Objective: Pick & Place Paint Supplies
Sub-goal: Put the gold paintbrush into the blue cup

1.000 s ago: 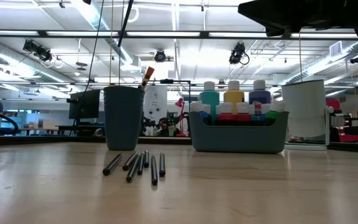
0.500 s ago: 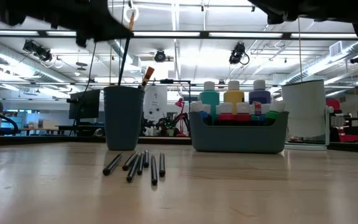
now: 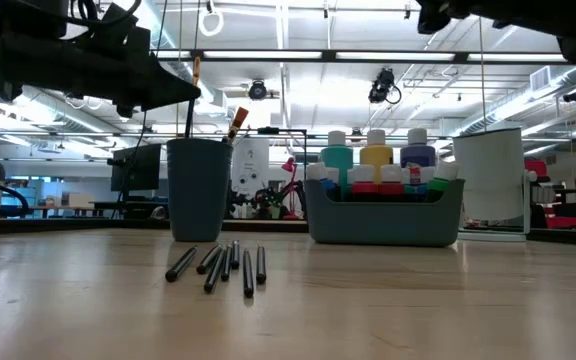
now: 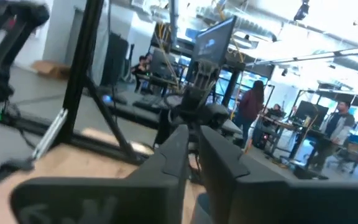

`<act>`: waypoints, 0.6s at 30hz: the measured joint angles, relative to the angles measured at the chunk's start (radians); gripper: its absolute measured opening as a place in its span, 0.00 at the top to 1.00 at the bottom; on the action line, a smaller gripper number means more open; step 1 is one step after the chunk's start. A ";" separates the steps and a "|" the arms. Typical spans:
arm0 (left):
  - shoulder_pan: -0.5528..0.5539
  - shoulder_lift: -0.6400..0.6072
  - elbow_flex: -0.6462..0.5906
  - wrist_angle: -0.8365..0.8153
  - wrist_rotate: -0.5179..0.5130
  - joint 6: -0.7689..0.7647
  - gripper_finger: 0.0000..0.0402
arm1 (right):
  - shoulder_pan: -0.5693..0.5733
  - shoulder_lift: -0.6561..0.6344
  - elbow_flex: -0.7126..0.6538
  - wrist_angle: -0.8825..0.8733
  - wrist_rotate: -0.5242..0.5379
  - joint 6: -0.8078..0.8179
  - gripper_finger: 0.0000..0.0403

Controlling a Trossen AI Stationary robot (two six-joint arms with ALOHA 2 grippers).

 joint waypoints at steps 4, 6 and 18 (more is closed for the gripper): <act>0.009 0.000 0.000 -0.018 0.014 -0.019 0.91 | -0.027 0.039 0.055 -0.018 -0.039 0.063 0.79; 0.009 0.000 0.000 -0.034 0.013 -0.024 0.91 | -0.035 0.079 0.089 -0.019 -0.046 0.086 0.75; 0.009 0.000 0.000 -0.123 0.006 -0.053 0.89 | -0.059 0.316 0.293 -0.033 -0.032 0.107 0.67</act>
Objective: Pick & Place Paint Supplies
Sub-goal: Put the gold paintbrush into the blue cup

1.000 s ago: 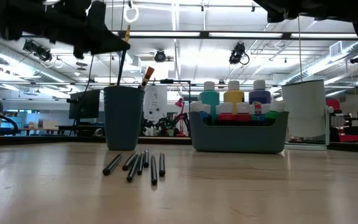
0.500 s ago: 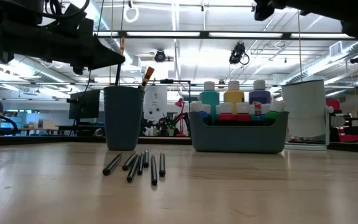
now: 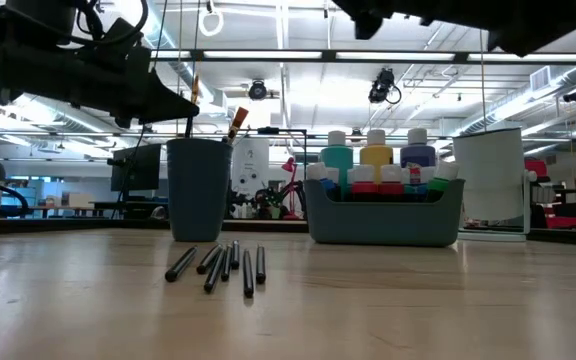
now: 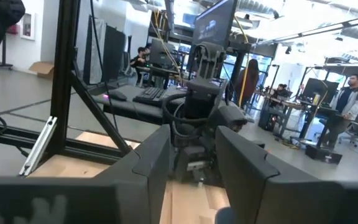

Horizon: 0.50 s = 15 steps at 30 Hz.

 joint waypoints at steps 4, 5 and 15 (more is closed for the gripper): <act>0.000 0.000 0.000 -0.034 0.000 0.000 0.88 | 0.000 0.033 0.044 -0.024 0.000 0.000 0.67; 0.000 0.000 0.000 -0.038 0.000 0.000 0.88 | 0.000 0.037 0.049 -0.031 0.000 0.000 0.67; 0.000 0.000 0.000 -0.051 0.000 0.009 0.81 | 0.000 0.037 0.058 -0.088 -0.002 0.012 0.67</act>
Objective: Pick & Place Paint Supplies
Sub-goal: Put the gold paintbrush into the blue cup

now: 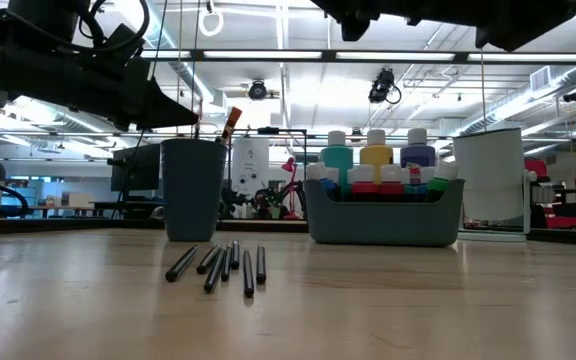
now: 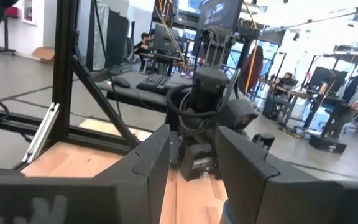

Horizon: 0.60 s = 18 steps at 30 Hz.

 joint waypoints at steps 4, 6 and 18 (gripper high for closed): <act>0.000 0.000 0.000 0.000 0.000 -0.001 0.79 | 0.000 0.000 0.000 -0.002 -0.001 0.012 0.67; 0.000 0.000 0.000 0.003 0.000 -0.005 0.77 | 0.000 0.000 0.000 -0.009 -0.004 0.013 0.67; -0.041 -0.003 0.065 0.069 0.003 0.072 0.76 | 0.001 0.000 -0.001 -0.065 -0.005 0.025 0.67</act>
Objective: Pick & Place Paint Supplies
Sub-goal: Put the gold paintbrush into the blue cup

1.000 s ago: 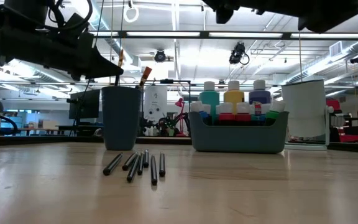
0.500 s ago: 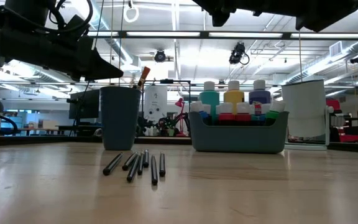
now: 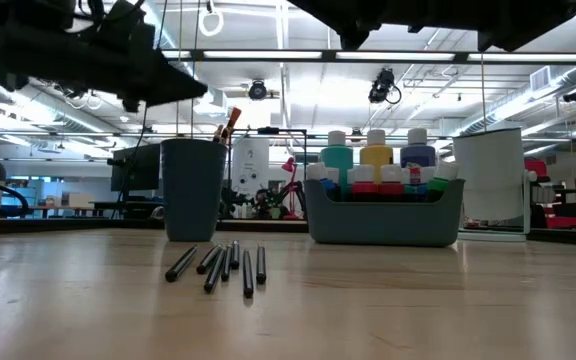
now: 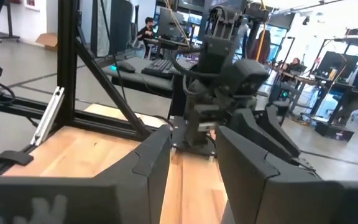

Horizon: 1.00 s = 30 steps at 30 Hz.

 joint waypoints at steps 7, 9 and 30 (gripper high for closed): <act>-0.122 0.000 0.076 0.000 -0.053 0.055 0.76 | 0.000 0.000 0.000 0.000 -0.001 0.017 0.67; -0.173 0.000 0.090 0.000 -0.116 0.061 0.76 | 0.002 0.000 0.000 0.000 -0.001 0.019 0.67; -0.687 0.000 0.098 -0.183 -0.463 -0.255 0.81 | 0.047 0.000 0.000 -0.003 -0.003 0.019 0.67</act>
